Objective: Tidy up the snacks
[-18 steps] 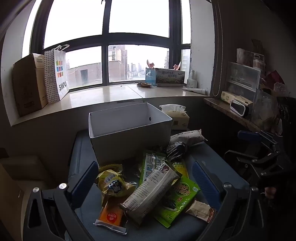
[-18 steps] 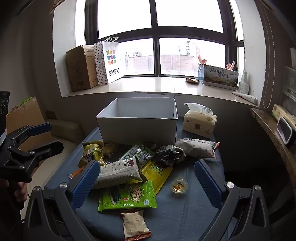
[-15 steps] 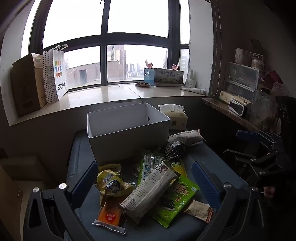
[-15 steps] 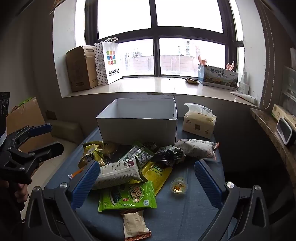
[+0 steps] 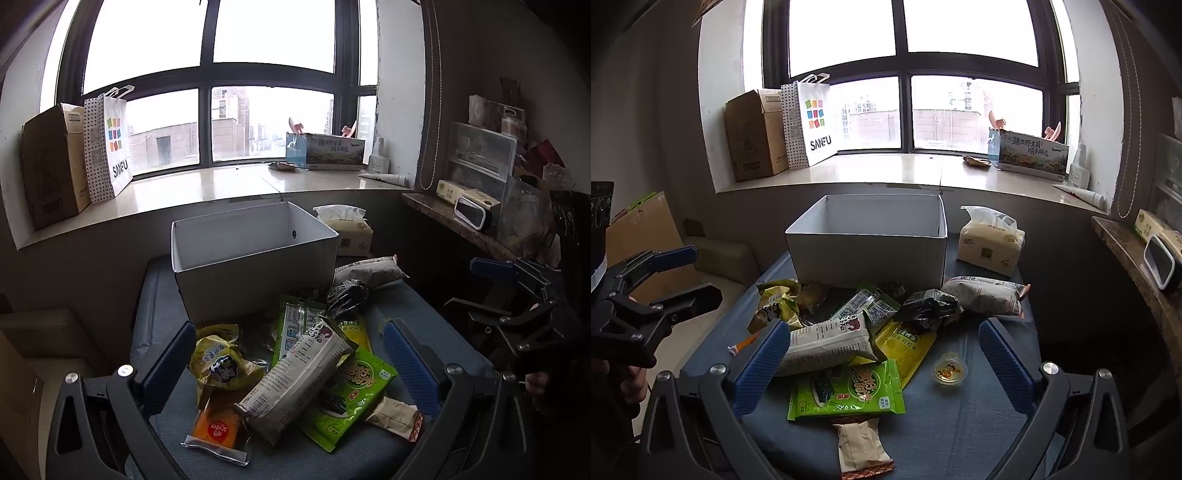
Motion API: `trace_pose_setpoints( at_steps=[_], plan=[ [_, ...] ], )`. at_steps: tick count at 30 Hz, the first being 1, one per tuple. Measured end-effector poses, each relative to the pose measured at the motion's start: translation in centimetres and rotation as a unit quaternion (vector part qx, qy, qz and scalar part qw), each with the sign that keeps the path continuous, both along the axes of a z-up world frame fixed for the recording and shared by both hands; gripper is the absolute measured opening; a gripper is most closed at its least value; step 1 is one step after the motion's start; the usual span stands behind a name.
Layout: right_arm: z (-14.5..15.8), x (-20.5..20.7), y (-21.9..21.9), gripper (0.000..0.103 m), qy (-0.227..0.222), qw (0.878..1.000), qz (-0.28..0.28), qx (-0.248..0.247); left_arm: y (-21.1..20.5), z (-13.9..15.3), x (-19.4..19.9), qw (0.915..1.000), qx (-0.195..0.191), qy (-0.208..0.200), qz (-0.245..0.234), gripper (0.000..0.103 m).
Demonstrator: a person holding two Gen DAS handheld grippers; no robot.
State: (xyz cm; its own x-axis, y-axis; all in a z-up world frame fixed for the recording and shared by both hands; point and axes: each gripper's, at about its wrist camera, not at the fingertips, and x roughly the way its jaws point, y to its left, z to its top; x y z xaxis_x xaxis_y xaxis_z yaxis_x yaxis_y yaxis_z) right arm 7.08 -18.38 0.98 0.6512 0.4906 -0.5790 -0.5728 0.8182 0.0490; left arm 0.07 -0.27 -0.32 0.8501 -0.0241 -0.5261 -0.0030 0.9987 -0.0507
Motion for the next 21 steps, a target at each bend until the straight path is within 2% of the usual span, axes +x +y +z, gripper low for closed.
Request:
trace_pose_setpoints(
  at_steps=[21],
  plan=[
    [-0.19, -0.15, 0.13, 0.103, 0.001, 1.000, 0.001, -0.001, -0.24, -0.18, 0.06, 1.0000, 0.002, 0.006, -0.003, 0.103]
  ],
)
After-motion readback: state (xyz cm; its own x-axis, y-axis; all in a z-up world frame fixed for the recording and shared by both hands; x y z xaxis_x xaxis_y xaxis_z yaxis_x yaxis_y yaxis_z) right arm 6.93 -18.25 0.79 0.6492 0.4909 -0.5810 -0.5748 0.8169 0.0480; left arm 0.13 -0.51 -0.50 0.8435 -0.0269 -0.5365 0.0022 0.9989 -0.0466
